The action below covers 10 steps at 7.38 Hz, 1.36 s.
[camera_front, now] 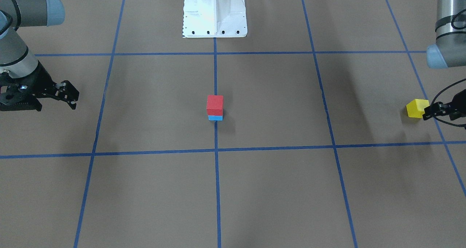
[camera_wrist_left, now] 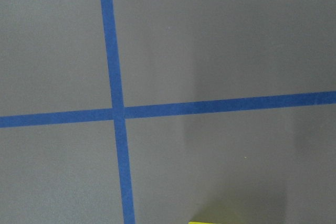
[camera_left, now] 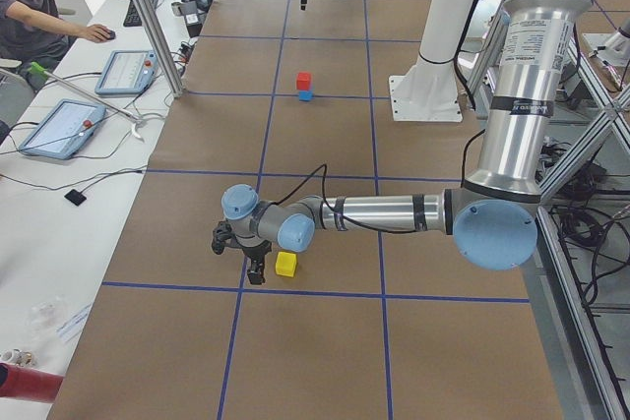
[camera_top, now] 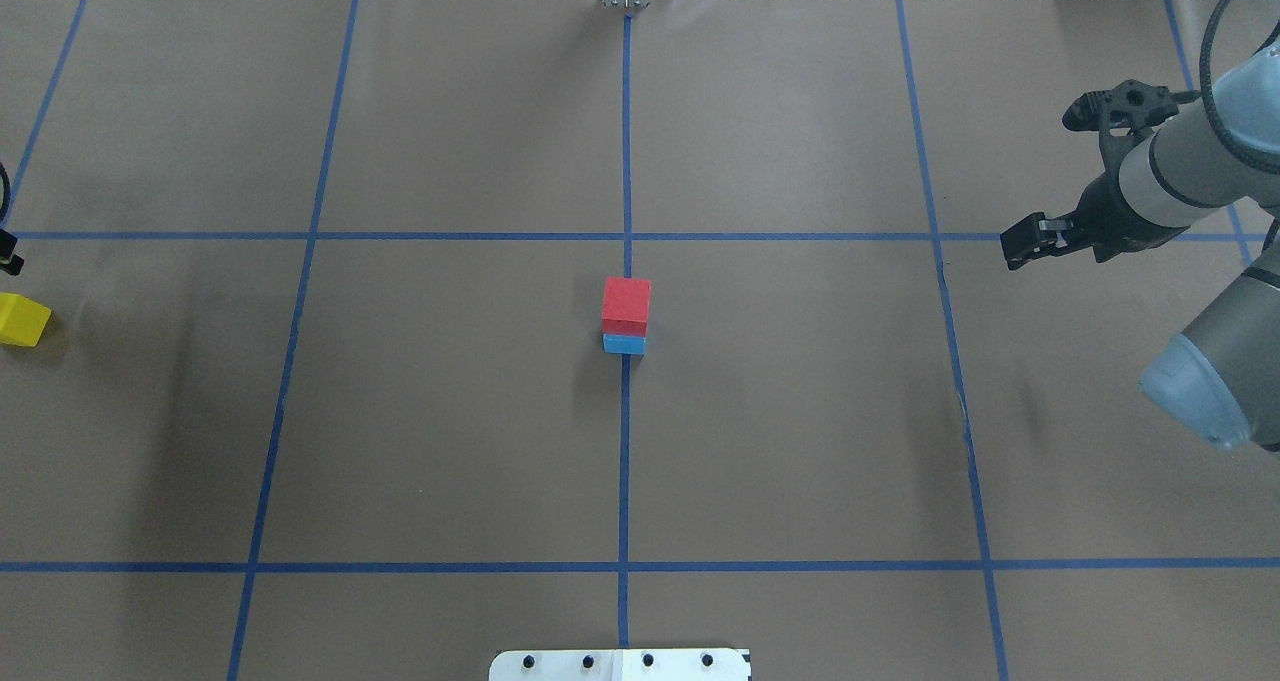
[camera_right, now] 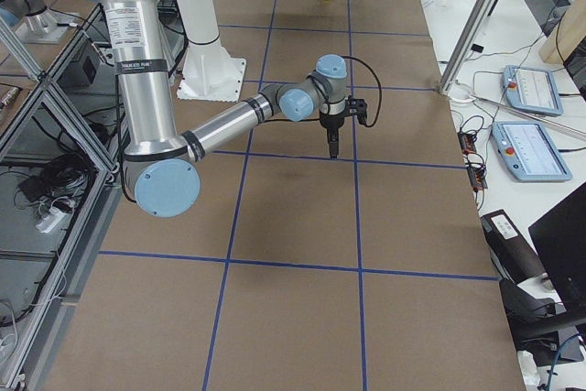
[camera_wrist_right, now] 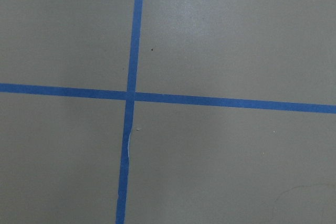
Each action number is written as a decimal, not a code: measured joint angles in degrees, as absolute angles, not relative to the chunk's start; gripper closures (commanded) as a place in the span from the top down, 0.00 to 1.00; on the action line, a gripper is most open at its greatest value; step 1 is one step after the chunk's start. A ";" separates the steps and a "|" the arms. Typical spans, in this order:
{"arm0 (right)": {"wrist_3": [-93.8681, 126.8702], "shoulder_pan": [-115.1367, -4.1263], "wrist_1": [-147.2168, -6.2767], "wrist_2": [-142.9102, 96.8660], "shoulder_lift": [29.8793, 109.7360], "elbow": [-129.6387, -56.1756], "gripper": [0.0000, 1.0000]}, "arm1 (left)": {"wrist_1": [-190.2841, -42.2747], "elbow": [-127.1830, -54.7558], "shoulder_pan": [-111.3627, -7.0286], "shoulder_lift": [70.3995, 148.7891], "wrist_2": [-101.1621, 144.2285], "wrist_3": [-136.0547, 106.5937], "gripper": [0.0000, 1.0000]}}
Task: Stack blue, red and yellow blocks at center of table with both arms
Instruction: 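Close the left gripper on the yellow cube and lift it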
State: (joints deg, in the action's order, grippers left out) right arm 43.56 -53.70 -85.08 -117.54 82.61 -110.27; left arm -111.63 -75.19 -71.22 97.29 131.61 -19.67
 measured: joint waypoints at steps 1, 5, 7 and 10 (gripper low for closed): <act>43.63 -53.70 -85.08 -118.10 83.55 -111.39 1.00 | -113.02 -74.75 -71.06 97.34 132.99 -20.90 1.00; 43.68 -53.70 -85.08 -118.39 84.52 -111.84 1.00 | -114.56 -74.51 -69.17 96.57 135.08 -21.65 1.00; 43.68 -53.70 -85.08 -118.39 84.55 -111.85 1.00 | -114.68 -74.46 -68.02 95.72 135.40 -21.63 0.86; 43.74 -53.65 -85.08 -118.37 84.55 -111.77 1.00 | -114.63 -74.52 -66.87 94.65 135.40 -21.89 0.00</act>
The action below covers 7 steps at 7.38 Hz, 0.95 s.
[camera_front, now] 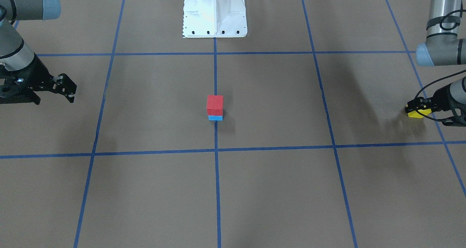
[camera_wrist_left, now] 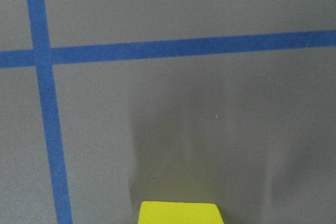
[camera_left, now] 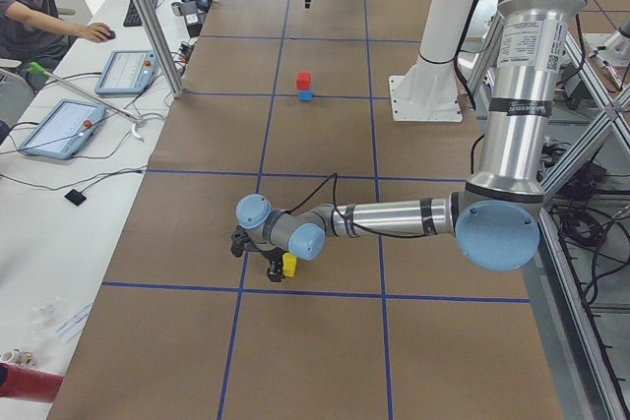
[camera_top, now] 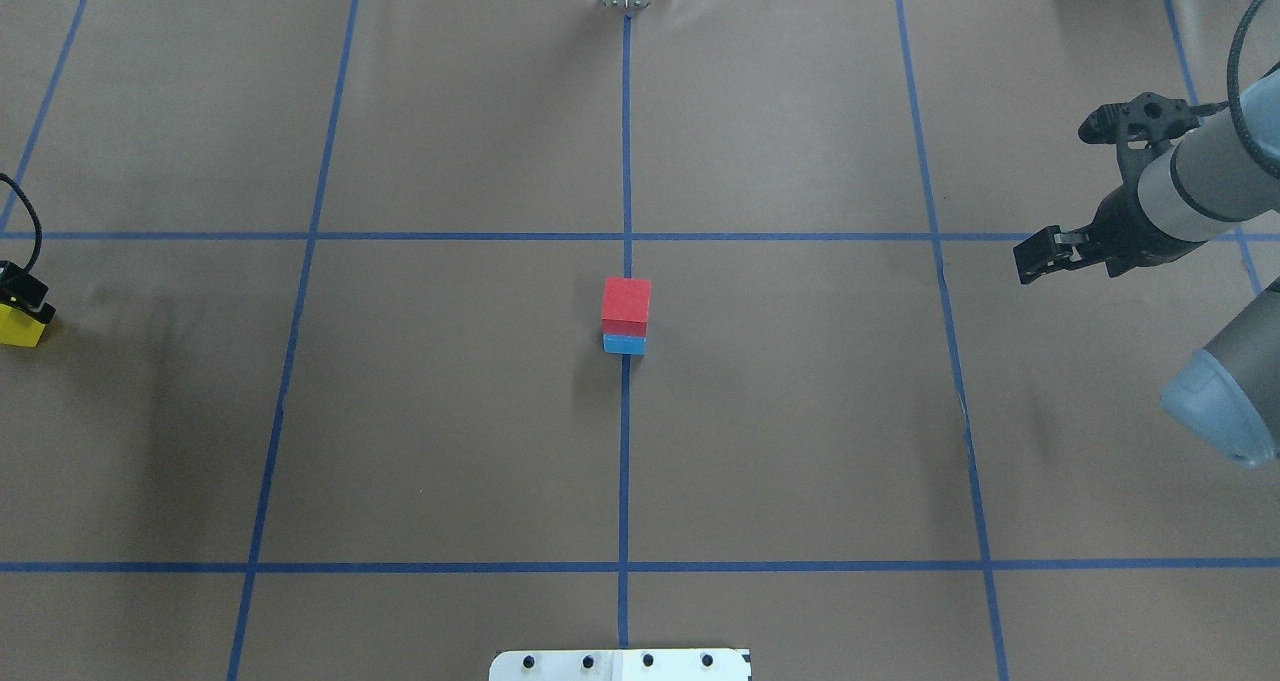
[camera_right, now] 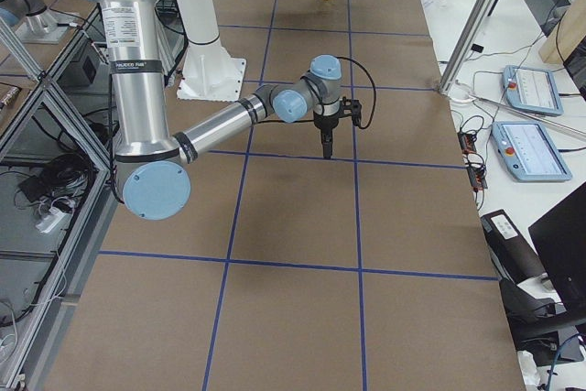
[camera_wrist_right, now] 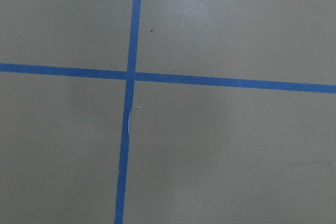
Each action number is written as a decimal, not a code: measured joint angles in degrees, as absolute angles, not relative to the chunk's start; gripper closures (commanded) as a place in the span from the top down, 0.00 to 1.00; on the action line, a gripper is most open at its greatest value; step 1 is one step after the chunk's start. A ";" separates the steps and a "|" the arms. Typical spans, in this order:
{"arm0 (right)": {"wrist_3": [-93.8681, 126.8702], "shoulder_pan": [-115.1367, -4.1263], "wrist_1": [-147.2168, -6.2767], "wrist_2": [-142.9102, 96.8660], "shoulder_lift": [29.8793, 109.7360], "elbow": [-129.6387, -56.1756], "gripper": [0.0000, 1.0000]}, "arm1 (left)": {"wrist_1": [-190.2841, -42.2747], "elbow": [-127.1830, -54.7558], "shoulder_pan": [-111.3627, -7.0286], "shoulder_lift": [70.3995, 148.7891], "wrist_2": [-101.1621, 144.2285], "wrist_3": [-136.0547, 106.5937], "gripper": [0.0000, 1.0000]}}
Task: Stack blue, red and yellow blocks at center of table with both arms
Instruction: 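Close the left gripper on the yellow cube and lift it, then carry the yellow cube with the left gripper over the red cube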
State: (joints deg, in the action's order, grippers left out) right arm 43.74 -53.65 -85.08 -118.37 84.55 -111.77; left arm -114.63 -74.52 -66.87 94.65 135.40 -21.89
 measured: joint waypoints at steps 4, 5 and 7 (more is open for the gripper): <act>43.70 -53.56 -85.08 -118.30 84.50 -111.56 1.00 | -98.75 -90.62 -66.31 95.38 135.11 -25.17 0.00; 43.67 -53.61 -85.08 -118.30 84.51 -111.54 1.00 | -91.15 -98.60 -65.23 96.47 135.09 -26.13 0.00; 43.58 -53.79 -85.06 -118.14 84.99 -111.45 1.00 | -84.31 -110.22 -58.57 103.09 134.22 -37.70 0.00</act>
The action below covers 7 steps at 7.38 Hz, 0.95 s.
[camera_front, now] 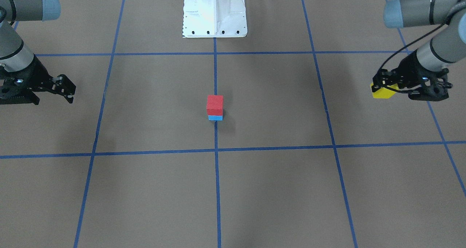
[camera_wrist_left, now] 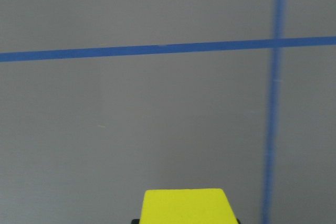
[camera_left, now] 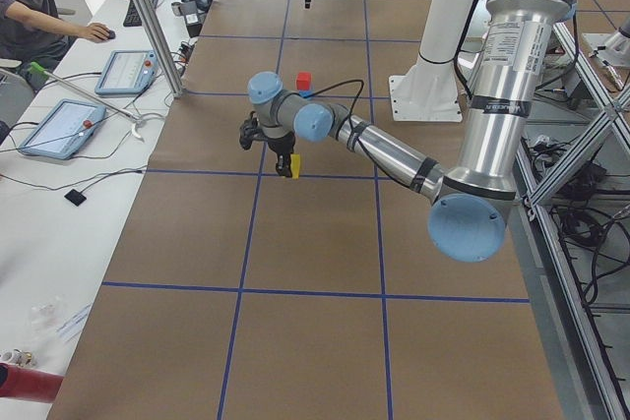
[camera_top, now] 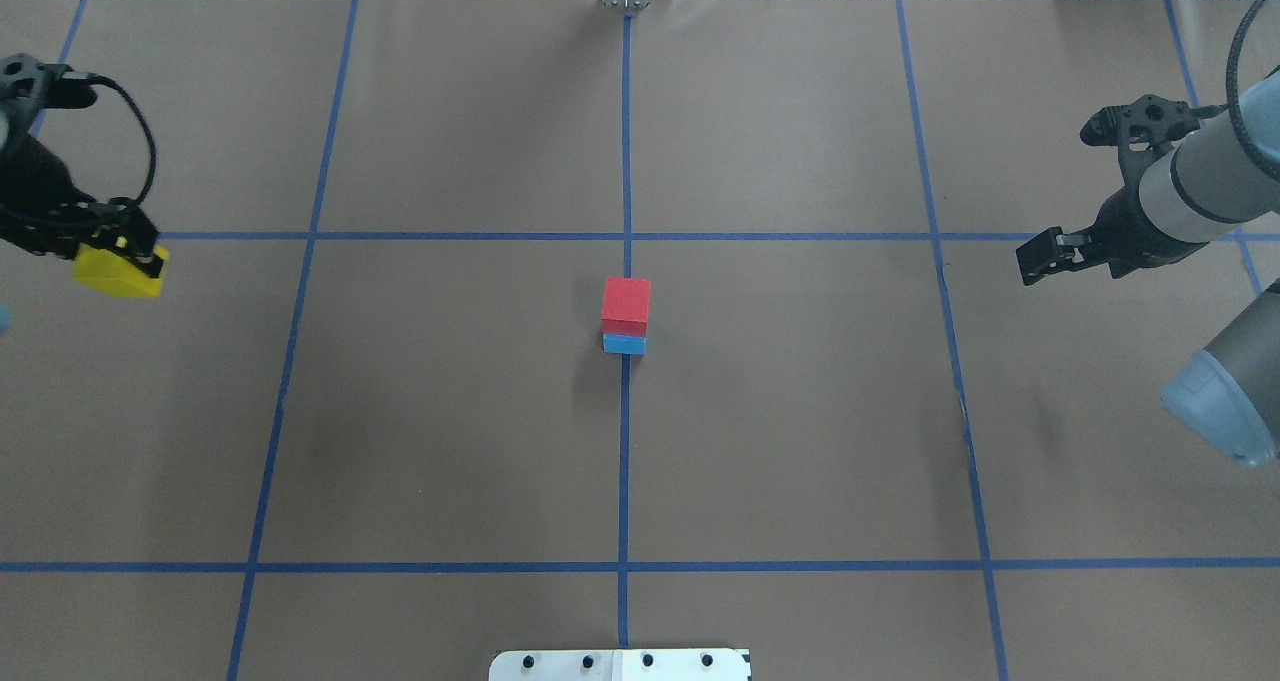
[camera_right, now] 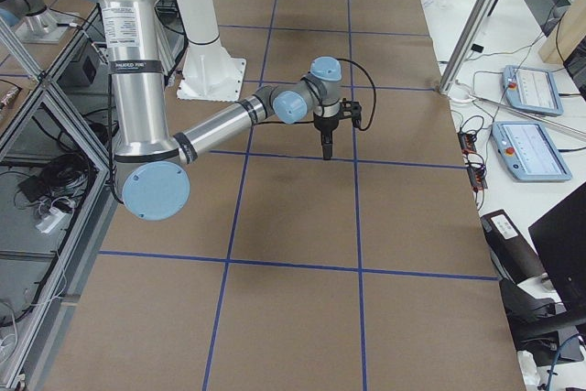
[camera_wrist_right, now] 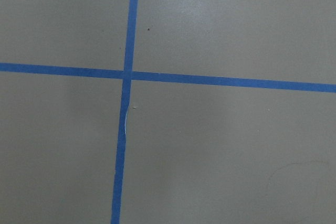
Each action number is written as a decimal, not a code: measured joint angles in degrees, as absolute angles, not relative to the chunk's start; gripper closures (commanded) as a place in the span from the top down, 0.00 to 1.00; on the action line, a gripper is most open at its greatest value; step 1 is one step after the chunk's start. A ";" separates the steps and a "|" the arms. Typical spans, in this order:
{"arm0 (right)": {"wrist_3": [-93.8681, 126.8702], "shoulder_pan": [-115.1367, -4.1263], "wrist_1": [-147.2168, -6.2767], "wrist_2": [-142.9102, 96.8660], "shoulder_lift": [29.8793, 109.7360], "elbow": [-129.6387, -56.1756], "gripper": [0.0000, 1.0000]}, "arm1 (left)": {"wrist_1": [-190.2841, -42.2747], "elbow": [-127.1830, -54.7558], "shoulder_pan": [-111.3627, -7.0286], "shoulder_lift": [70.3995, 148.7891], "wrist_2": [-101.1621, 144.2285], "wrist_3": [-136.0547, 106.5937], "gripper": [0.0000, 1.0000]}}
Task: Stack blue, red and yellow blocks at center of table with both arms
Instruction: 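Carry the yellow cube with the left gripper over the red cube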
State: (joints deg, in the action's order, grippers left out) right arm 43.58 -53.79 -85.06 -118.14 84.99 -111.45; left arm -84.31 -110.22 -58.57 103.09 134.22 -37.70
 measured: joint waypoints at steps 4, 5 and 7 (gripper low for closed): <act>43.71 -54.53 -83.19 -118.02 86.57 -111.35 1.00 | -77.76 -101.34 -37.17 134.46 119.20 -62.80 0.00; 43.71 -54.76 -83.11 -118.03 86.83 -111.33 1.00 | -77.07 -96.96 -35.86 139.34 117.63 -63.96 0.00; 43.69 -54.90 -83.06 -118.11 87.07 -111.08 1.00 | -76.87 -91.80 -34.90 143.71 115.58 -63.31 0.00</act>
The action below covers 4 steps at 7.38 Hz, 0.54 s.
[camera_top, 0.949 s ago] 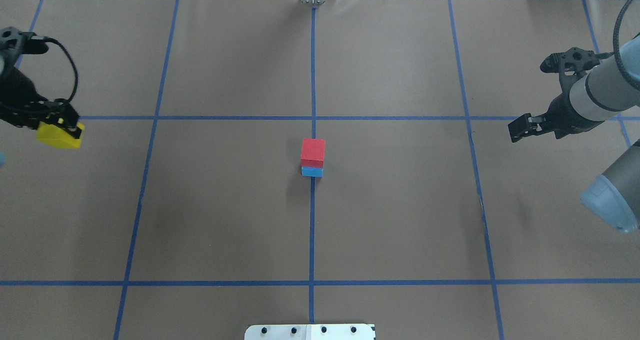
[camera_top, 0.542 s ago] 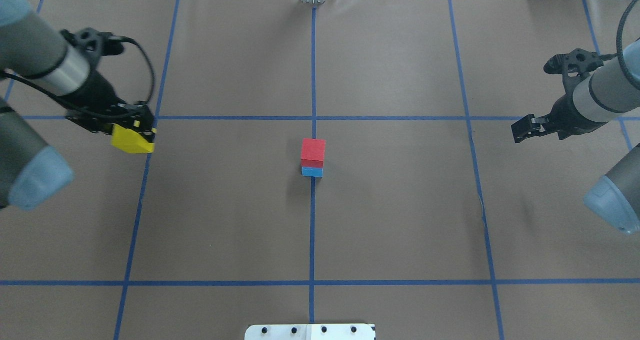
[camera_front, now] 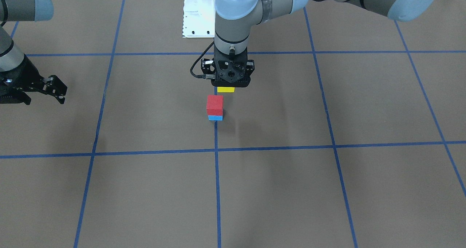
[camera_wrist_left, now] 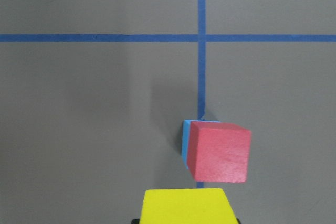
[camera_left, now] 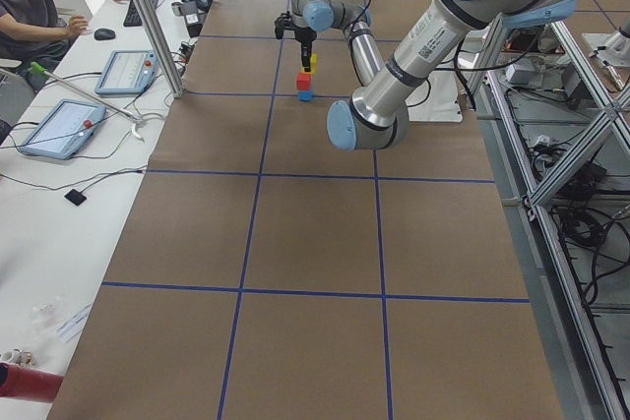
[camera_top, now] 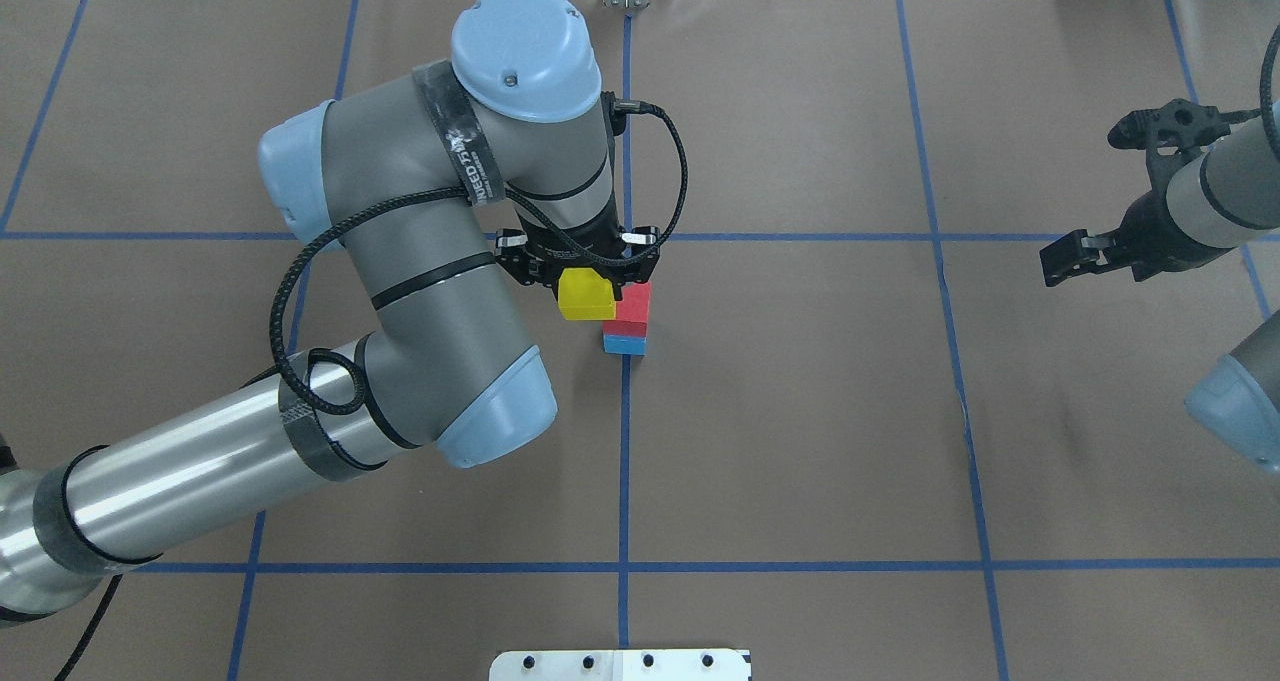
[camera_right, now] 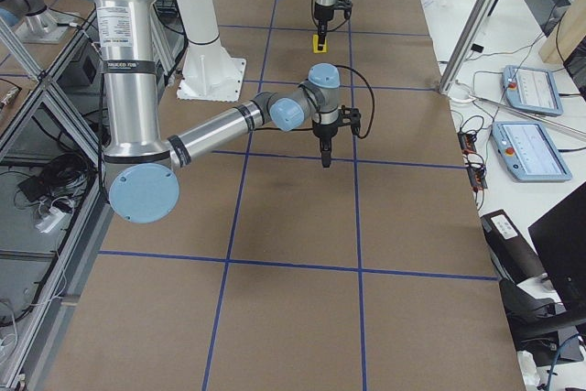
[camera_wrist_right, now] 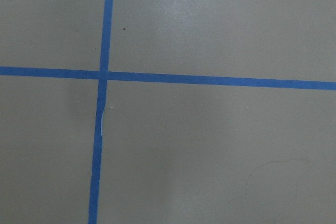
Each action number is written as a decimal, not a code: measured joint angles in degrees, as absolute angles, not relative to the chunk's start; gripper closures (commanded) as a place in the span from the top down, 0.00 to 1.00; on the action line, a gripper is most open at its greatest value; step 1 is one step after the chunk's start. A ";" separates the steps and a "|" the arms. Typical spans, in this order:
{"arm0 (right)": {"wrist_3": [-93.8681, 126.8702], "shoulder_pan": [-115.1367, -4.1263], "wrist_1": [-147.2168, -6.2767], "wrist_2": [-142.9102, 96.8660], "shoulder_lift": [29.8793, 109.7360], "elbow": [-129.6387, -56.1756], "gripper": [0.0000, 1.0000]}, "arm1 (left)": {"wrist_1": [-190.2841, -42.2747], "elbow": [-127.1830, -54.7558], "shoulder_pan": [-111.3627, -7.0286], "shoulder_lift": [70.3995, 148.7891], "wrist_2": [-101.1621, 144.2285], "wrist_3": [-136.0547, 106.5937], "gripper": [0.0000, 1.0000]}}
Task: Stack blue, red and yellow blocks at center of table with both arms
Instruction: 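Carry the yellow cube with the left gripper over the red cube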
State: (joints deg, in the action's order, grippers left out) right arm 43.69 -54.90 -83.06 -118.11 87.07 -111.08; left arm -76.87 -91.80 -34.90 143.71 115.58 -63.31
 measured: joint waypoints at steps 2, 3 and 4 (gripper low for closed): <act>43.68 -55.03 -82.91 -118.78 87.53 -110.88 1.00 | -77.39 -87.12 -34.65 146.22 113.83 -60.80 0.00; 43.73 -55.13 -82.55 -119.54 87.74 -110.88 1.00 | -78.46 -85.33 -34.52 146.75 113.64 -60.43 0.00; 43.77 -55.22 -81.66 -119.98 88.17 -110.87 1.00 | -79.84 -83.73 -34.33 147.06 113.58 -60.32 0.00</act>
